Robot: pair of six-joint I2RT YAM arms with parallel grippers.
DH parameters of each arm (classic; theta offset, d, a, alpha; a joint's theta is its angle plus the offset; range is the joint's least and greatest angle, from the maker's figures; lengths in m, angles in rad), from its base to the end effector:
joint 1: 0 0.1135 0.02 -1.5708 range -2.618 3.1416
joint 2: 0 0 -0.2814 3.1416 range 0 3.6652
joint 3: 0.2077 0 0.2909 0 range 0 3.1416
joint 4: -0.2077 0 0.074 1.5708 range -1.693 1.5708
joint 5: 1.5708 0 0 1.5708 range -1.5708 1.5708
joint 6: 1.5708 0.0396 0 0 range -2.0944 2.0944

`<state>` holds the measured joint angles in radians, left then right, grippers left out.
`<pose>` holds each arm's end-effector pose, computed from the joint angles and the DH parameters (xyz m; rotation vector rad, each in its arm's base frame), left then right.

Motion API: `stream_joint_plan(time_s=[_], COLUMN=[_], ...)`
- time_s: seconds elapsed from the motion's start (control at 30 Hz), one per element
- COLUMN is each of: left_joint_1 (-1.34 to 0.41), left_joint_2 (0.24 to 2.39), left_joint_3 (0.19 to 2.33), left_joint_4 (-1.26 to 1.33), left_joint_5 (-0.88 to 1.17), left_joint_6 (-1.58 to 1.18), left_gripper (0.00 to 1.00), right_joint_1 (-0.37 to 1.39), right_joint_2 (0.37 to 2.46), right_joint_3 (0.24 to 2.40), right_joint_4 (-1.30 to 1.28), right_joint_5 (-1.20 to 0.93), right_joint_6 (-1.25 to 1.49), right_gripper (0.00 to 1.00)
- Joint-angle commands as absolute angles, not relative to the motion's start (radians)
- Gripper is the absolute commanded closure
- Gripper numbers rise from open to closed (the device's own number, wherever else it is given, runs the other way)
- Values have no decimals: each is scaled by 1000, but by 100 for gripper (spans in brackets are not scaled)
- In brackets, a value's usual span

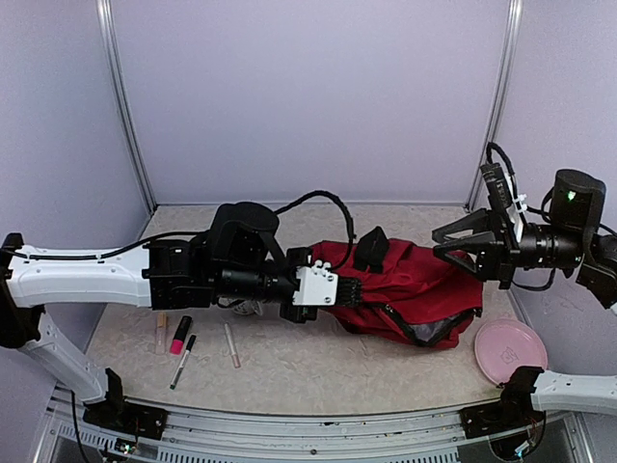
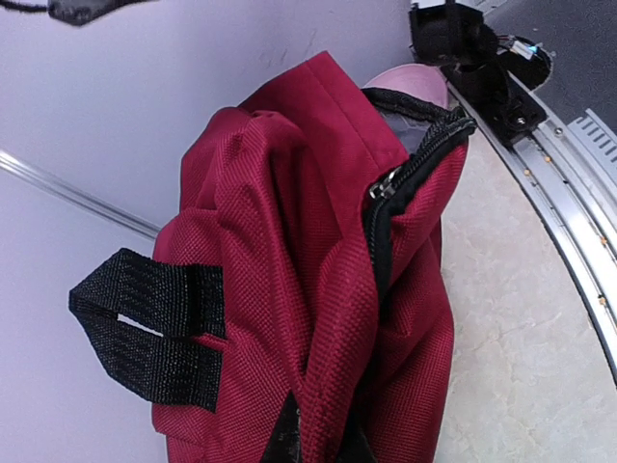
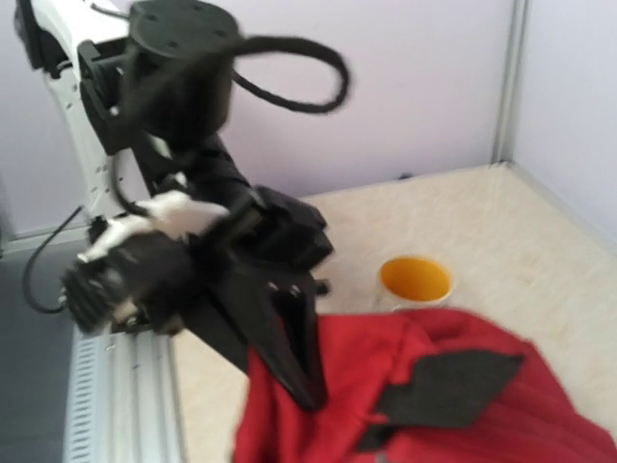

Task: Pack the student bag
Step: Pick up the largest pocket of the bag from the student bag.

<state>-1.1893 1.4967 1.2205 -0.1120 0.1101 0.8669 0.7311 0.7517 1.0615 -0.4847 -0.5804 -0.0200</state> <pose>0.1428 -0.3676 0.3313 1.7235 0.9544 -0.3193 0.1141 0.1315 0.4309 -1.0645 1.4879 1.0150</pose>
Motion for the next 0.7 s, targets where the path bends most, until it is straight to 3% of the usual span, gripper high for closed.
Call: stream_joint_plan(time_s=[0.0,0.2,0.47,0.67], left_joint_1=[-1217,-1258,-1253,-1170], left_joint_2=[1426,1420,1421,1430], left_joint_3=[1131,1068,1056,1169], left_joint_4=[20,56,104,95], left_joint_5=[61,-9,-12,152], left_joint_6=[914,904,870,747], left_gripper=[100,100,100,100], right_joint_1=[741,749,775,787], right_joint_2=[740,753,636,645], right_joint_3=[983,814,762,727], right_joint_4=[-554,-428,-229,-15], right_joint_5=[-658,-786,-919,-1017], right_joint_6=[78,198,247,371], right_gripper=[69,75,75,75])
